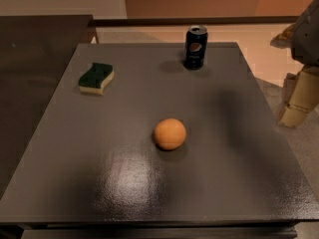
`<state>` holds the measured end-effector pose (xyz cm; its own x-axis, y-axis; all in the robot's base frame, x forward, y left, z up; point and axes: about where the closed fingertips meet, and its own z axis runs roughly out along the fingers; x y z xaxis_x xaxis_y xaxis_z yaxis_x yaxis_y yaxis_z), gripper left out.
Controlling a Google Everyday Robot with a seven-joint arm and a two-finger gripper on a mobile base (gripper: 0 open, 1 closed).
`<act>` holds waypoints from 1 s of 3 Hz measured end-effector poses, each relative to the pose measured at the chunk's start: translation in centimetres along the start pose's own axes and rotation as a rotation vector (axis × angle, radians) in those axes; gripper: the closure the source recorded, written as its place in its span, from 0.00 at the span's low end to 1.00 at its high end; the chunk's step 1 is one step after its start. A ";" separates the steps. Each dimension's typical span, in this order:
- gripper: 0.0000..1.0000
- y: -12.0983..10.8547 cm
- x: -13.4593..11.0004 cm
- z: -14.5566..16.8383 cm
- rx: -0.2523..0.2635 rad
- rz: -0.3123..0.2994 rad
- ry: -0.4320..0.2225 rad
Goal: Move pepsi can near orange
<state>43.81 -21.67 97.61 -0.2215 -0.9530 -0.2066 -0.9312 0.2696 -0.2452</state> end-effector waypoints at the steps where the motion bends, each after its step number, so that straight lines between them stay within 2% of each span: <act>1: 0.00 0.0 0.0 0.0 0.000 0.000 0.000; 2: 0.00 -1.3 -1.0 0.5 0.021 0.021 -0.014; 3: 0.00 -4.3 -2.0 1.7 0.046 0.088 -0.075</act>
Offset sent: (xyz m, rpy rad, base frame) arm 0.0376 0.0146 -0.0044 0.0353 -0.0293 -0.0509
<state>48.78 -20.69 97.46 -0.2778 -0.9129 -0.2992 -0.8946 0.3593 -0.2656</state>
